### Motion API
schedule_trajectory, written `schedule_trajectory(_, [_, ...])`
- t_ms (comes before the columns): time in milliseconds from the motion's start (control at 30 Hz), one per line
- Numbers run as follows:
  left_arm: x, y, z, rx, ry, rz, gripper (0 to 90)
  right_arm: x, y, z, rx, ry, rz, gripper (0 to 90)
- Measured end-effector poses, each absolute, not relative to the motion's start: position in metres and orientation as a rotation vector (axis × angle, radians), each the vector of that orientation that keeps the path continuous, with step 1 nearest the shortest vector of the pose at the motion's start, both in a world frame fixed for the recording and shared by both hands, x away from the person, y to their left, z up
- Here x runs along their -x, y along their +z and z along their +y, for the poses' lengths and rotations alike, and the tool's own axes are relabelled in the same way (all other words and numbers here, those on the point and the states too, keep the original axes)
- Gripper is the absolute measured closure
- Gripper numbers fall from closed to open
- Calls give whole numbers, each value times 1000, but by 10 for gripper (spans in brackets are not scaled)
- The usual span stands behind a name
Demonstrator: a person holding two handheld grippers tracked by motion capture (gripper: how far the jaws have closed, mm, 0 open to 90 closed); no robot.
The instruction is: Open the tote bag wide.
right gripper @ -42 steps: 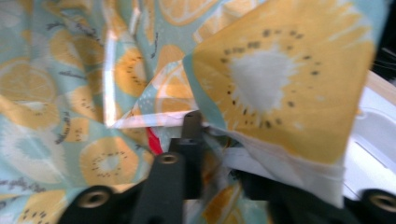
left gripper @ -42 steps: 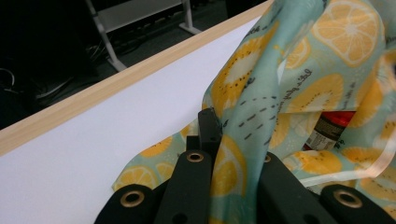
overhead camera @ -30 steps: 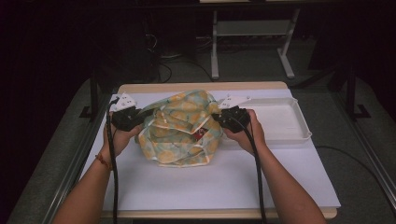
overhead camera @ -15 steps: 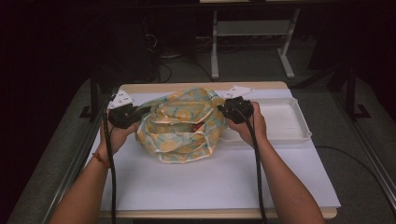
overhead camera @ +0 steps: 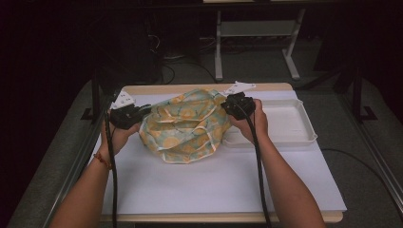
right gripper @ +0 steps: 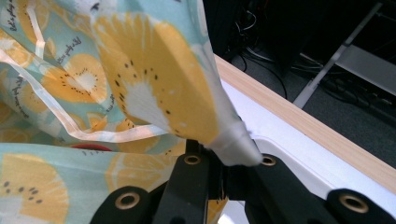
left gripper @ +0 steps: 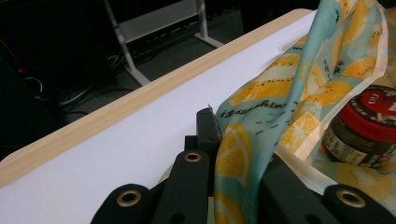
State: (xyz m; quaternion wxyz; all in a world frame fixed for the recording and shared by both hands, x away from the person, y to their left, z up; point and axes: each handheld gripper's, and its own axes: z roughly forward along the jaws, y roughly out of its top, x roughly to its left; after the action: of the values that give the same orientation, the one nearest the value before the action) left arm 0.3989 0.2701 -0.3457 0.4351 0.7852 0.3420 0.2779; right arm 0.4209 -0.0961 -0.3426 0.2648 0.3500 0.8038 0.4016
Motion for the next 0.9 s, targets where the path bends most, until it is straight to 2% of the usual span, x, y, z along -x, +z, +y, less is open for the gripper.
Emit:
schedule_trajectory(267, [-401,-346,274,-1946,703,873,871,-429,-346,-94,-995,1100,2179,866])
schedule_trajectory(900, [-403,-383,269,-2047,662,891,841,-432,-371,-89,-1003,962,2314,849])
